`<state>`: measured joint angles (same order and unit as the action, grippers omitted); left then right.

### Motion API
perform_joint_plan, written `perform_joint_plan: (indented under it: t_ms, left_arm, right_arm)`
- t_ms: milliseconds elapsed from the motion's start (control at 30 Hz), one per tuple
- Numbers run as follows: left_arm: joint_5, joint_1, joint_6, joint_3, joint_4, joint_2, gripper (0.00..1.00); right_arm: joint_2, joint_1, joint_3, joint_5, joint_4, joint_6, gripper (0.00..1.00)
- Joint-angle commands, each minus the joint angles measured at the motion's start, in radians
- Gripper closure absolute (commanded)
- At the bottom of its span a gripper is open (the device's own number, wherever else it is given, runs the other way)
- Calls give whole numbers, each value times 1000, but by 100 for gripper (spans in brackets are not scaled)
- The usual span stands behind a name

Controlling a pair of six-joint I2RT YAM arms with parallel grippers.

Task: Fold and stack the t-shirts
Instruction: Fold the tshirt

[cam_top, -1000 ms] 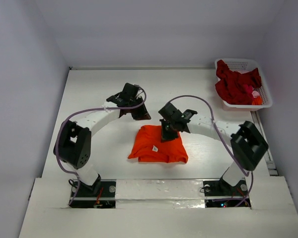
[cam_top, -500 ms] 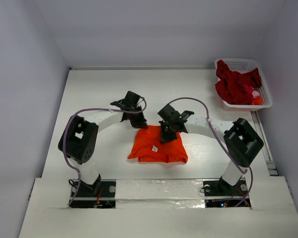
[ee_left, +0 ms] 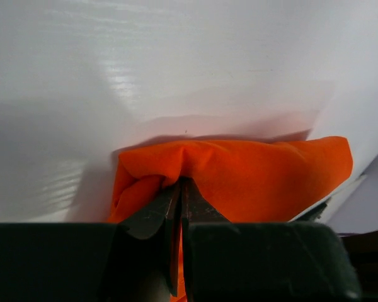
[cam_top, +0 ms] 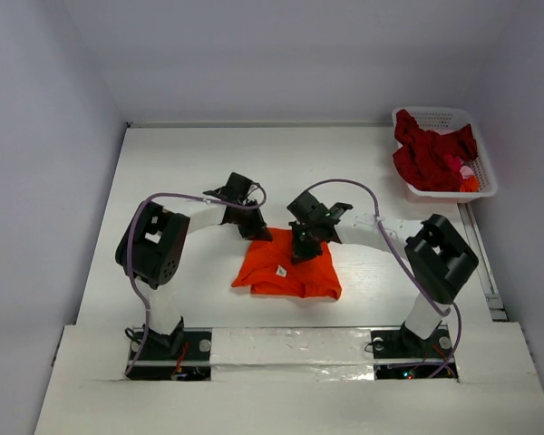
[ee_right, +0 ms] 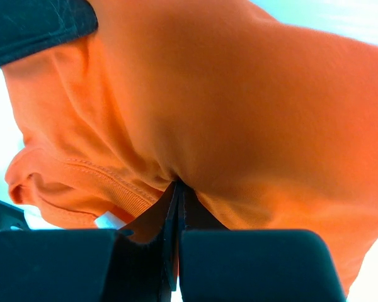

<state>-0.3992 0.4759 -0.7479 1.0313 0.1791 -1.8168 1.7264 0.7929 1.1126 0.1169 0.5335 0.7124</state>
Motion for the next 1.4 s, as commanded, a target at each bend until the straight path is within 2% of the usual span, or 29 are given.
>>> perform_joint_plan:
  t_ms: [0, 167, 367, 533, 800, 1367]
  left_arm:
    - [2, -25, 11, -1, -21, -56, 100]
    - [-3, -60, 24, 64, 6, -81, 100]
    - [2, -103, 50, 142, 59, -107, 100]
    - [3, -131, 67, 185, 92, -121, 100]
    - [-3, -161, 82, 269, 126, -164, 100]
    - [-32, -240, 97, 562, 197, -332, 100]
  right_arm:
    - [38, -10, 3, 20, -46, -16, 100]
    - [85, -31, 61, 70, -46, -37, 100]
    - [147, -132, 87, 147, -70, -53, 100]
    - [171, -162, 205, 115, 2, -119, 100]
    - [260, -216, 348, 159, 60, -159, 100]
    - [406, -287, 581, 181, 146, -225, 100]
